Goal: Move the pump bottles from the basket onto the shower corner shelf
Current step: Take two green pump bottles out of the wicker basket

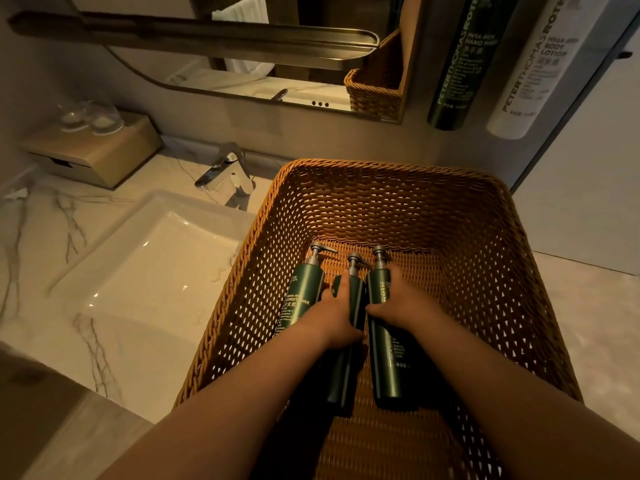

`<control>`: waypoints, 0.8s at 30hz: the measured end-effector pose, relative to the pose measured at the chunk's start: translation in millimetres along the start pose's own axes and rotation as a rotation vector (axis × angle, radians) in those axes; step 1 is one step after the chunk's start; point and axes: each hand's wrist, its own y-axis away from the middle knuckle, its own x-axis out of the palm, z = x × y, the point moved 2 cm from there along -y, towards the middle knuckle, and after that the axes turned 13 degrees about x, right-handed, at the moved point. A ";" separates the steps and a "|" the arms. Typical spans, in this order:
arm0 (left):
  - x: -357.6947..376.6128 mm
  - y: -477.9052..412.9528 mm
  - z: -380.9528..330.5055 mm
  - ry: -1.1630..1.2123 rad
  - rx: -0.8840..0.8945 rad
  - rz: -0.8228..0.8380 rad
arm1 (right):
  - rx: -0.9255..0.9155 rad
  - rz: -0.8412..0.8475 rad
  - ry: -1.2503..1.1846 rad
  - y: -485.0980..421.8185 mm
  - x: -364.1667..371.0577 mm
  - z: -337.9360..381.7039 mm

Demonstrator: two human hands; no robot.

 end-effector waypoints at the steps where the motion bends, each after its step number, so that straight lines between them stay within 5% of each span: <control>1: 0.3 0.0 0.1 0.013 -0.005 -0.010 | 0.001 0.000 -0.010 0.1 -0.2 -0.3; 13: -6.1 0.5 -2.3 0.171 0.045 -0.225 | -0.048 -0.034 -0.066 7.3 -10.4 6.6; 24: -54.6 24.8 -13.5 0.171 0.133 -0.480 | -0.304 -0.106 -0.194 33.7 -54.0 37.1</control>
